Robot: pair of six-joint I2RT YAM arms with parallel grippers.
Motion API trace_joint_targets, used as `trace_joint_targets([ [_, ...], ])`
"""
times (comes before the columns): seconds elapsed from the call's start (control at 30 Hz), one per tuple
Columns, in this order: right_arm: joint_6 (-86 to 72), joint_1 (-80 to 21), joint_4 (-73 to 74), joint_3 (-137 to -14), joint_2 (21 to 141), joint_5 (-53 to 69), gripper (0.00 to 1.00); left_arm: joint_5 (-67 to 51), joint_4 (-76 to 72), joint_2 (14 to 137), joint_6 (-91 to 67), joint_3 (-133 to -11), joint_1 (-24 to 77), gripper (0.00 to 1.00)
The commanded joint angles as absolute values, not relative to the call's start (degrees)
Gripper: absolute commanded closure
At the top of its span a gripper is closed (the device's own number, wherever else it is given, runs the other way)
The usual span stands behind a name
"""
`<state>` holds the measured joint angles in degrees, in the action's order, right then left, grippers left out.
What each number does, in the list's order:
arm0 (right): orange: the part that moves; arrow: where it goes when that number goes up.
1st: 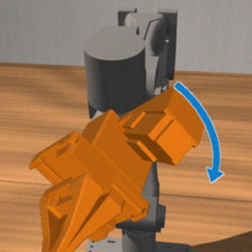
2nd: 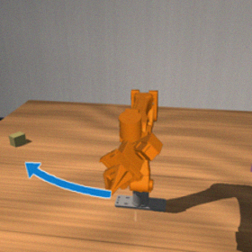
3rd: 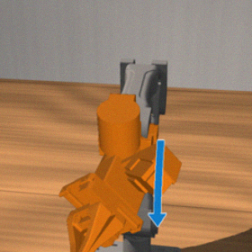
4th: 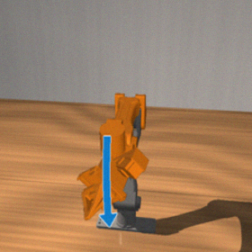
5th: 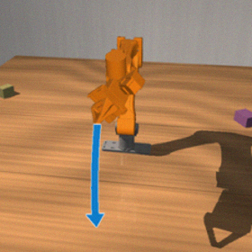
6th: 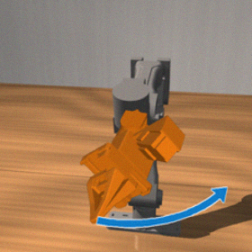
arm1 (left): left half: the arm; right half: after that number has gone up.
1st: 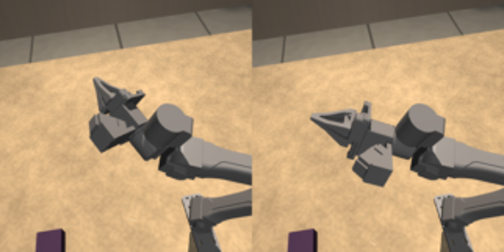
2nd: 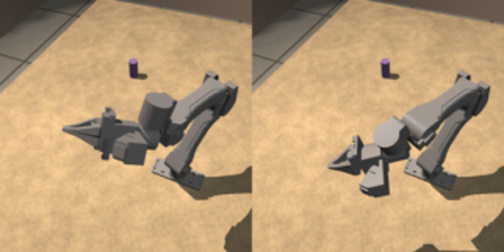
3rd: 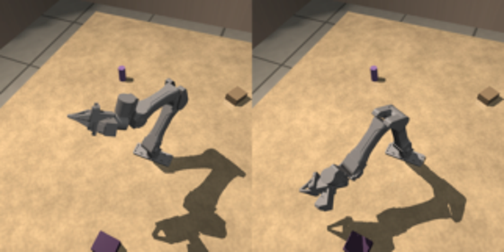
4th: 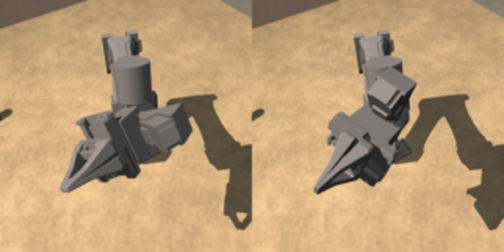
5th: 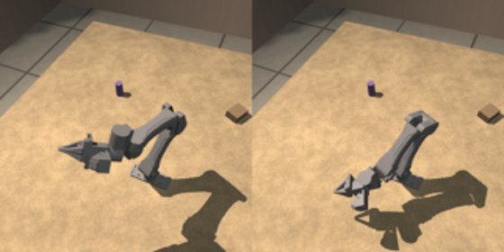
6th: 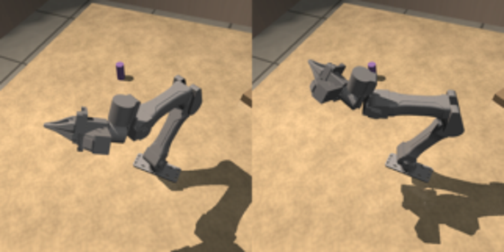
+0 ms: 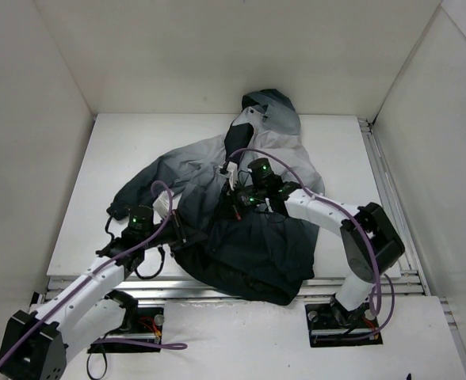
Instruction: Zip up the jacket
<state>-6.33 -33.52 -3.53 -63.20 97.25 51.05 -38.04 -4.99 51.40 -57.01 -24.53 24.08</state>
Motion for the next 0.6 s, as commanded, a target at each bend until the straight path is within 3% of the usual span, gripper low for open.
trace_joint_targets([
  [0.0, -3.61, -33.75, -1.85, -68.19, 91.32, 38.78, 1.00, -40.43, -5.72, 47.91, -55.72, -26.11, 24.43, 1.00],
  [0.57, 2.99, -30.94, 9.67, -83.13, 96.06, 3.27, 1.00, -37.88, 6.32, 38.85, -52.82, -27.25, 24.43, 1.00],
])
